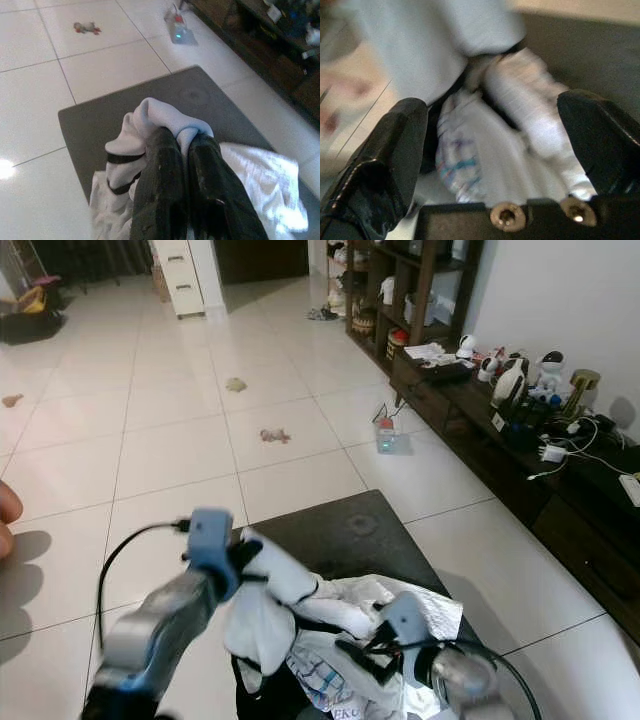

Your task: Hang hanger

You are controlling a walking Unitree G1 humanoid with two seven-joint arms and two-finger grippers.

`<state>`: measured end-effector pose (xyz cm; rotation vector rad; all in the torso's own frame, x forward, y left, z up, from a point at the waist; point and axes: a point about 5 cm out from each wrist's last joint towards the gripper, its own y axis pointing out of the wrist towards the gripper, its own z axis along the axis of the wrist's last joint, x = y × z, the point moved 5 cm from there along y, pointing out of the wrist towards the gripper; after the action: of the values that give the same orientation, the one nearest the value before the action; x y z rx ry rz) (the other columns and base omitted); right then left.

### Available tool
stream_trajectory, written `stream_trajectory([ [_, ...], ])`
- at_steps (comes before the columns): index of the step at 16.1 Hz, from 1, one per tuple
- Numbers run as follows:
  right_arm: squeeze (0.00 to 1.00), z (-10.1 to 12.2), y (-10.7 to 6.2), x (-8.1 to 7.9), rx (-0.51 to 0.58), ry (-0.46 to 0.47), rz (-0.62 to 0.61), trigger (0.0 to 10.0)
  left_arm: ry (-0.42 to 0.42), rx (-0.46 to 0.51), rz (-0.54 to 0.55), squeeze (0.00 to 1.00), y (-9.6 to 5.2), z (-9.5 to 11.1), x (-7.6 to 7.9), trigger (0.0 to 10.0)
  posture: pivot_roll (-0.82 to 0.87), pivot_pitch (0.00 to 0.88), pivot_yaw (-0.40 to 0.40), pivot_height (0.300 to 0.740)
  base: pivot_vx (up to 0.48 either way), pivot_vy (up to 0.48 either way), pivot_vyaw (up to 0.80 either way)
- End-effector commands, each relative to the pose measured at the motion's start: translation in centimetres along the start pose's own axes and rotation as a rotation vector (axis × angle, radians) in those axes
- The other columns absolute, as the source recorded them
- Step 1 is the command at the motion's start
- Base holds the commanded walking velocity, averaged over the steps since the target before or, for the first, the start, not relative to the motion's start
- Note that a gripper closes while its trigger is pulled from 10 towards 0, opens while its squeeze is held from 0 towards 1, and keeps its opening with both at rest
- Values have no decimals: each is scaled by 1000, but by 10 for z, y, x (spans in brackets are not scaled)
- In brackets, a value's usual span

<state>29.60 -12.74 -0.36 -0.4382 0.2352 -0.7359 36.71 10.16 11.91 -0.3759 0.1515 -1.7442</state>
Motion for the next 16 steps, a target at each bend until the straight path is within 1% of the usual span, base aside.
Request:
stream_trajectory([
  [1, 0, 2, 5, -16, -56, -21, 109, 10000, -18, 26, 24, 0, 5, 9, 3, 10000, -22, 96, 5, 740, 0, 0, 0],
  [2, 0, 2, 4, -17, -65, -20, 120, 10000, -19, 27, 21, 0, 6, 9, 4, 10000, -22, 96, 5, 740, 0, 0, 0],
  [3, 0, -4, 12, -22, -151, -35, 108, 10000, -54, 47, -11, 0, 13, 18, 19, 10000, -23, 99, 6, 740, 0, 0, 0],
  [4, 0, -1, 21, -20, -148, 23, 48, 10000, -80, 64, -27, 0, 16, 24, 29, 10000, -18, 102, 7, 740, 0, 0, 0],
  [5, 0, 9, 29, -16, -112, 68, -18, 10000, -115, 81, -38, 0, 18, 30, 36, 10000, -18, 103, 8, 740, 0, 0, 0],
  [6, 0, 14, 35, -9, -97, 139, -93, 10000, -142, 99, -59, 0, 17, 36, 41, 10000, -19, 104, 9, 740, 0, 0, 0],
  [7, 0, 21, 39, -5, -58, 222, -157, 10000, -153, 120, -100, 0, 15, 42, 49, 10000, -12, 107, 9, 740, 0, 0, 0],
  [8, 0, 29, 41, -1, -6, 290, -200, 10000, -152, 122, -114, 0, 13, 43, 52, 10000, -7, 110, 10, 740, 0, 0, 0],
  [9, 0, 40, 41, 4, 68, 402, -242, 10000, -154, 121, -122, 0, 12, 43, 53, 10000, -7, 112, 11, 740, 0, 0, 0],
  [10, 0, 44, 42, 3, 76, 414, -217, 10000, -163, 118, -121, 0, 11, 43, 53, 10000, -10, 115, 12, 740, 0, 0, 0],
  [13, 0, 46, 37, -4, 49, 358, -124, 10000, -175, 118, -110, 0, 11, 43, 51, 10000, -16, 109, 11, 740, 0, 0, 0],
  [15, 0, 35, 26, -17, -20, 296, -12, 10000, -178, 122, -118, 0, 12, 45, 54, 10000, -21, 113, 11, 740, 0, 0, 0],
  [16, 0, 36, 24, -22, -14, 289, 17, 10000, -179, 122, -121, 0, 11, 45, 54, 10000, -21, 114, 12, 740, 0, 0, 0],
])
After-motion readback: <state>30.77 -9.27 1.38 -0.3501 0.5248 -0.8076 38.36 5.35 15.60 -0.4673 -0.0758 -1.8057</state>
